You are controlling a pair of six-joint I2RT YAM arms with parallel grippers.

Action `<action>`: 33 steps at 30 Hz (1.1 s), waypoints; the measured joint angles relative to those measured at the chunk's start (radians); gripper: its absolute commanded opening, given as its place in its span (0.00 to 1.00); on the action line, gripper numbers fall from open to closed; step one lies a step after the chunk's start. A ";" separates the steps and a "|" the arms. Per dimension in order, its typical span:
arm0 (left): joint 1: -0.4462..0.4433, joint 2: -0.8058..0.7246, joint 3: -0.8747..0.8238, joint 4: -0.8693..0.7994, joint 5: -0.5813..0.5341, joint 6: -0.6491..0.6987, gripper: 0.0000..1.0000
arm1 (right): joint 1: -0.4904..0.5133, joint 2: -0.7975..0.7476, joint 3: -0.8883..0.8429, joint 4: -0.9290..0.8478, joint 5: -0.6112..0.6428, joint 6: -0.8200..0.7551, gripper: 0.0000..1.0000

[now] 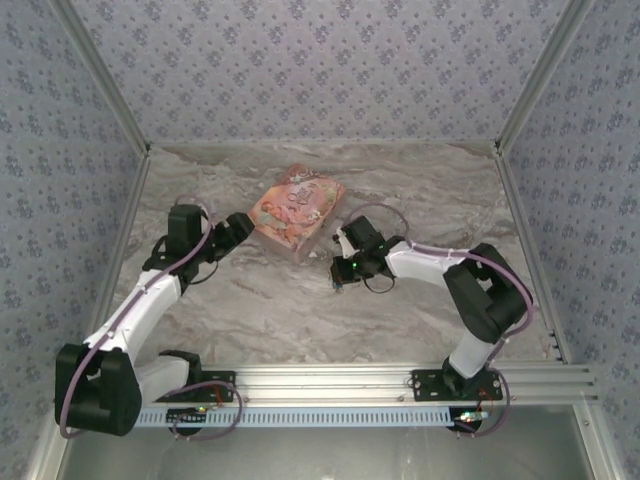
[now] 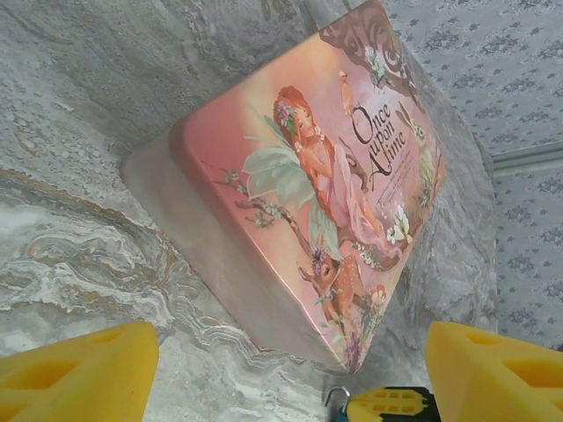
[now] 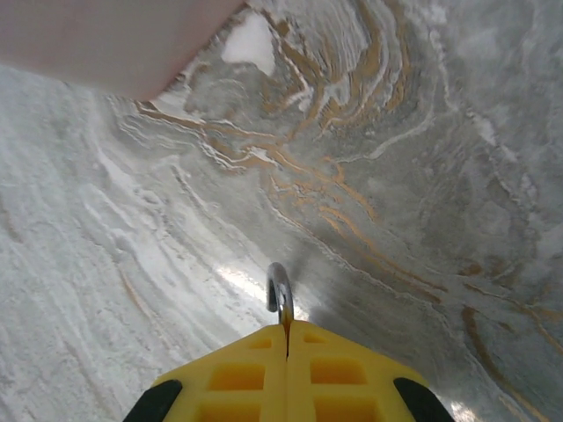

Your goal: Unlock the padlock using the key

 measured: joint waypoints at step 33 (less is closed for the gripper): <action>0.102 -0.082 -0.153 0.322 -0.346 0.441 0.95 | -0.581 -1.088 -0.521 0.097 0.404 -0.168 1.00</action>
